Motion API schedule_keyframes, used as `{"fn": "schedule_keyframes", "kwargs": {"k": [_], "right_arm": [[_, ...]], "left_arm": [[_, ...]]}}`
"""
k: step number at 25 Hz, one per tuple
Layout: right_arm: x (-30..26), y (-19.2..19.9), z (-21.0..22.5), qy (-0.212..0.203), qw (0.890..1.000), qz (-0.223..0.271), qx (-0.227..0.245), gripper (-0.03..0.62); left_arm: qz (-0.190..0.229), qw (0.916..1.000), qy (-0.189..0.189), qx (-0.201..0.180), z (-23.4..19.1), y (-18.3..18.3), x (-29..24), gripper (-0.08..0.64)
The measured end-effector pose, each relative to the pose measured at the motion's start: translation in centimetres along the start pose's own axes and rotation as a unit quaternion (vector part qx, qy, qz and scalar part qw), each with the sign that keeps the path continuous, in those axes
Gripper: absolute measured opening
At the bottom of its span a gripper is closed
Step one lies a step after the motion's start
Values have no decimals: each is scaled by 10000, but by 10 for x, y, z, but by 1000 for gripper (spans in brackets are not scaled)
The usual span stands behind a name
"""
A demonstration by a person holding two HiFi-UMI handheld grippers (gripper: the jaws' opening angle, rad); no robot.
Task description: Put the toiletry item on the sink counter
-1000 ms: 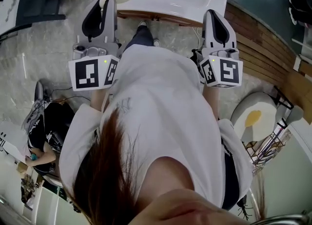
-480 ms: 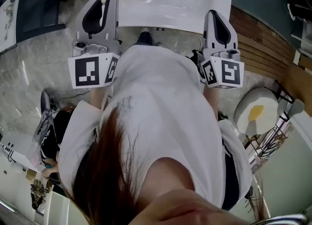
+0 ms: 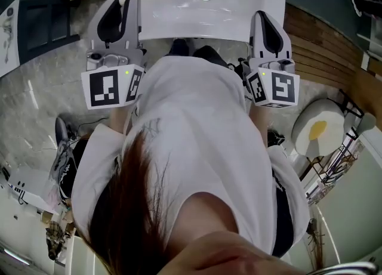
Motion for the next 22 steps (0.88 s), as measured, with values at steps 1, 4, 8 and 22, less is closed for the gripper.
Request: {"fn": "schedule_keyframes", "kwargs": {"k": [1,4,8,22], "right_arm": [[-1,0,0,11,10000,-17,-6,11],[-2,-1,0,17,10000,-60,-8,11],[-1,-2,4,17,10000,-68,-17,11],[-30,-7,48,-575,9983,101,57,11]], "left_arm": [[-3,10000,-3,2,-2,0,-1,48],[6,10000,-30,6,-4,0,-3,48],[54,10000,-72,3,-3,-2,-5,48],[189,9969,-763,-68,21,-11,-20,48]]}}
Point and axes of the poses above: the fingertips, and each gripper's own axes: x backward along the fingers, z to its right, y out of its underside, the point moved 9 cm from there along x, backward along the fingers, and after that the axes turned 6 degrees about x, right-handed, at the moved point
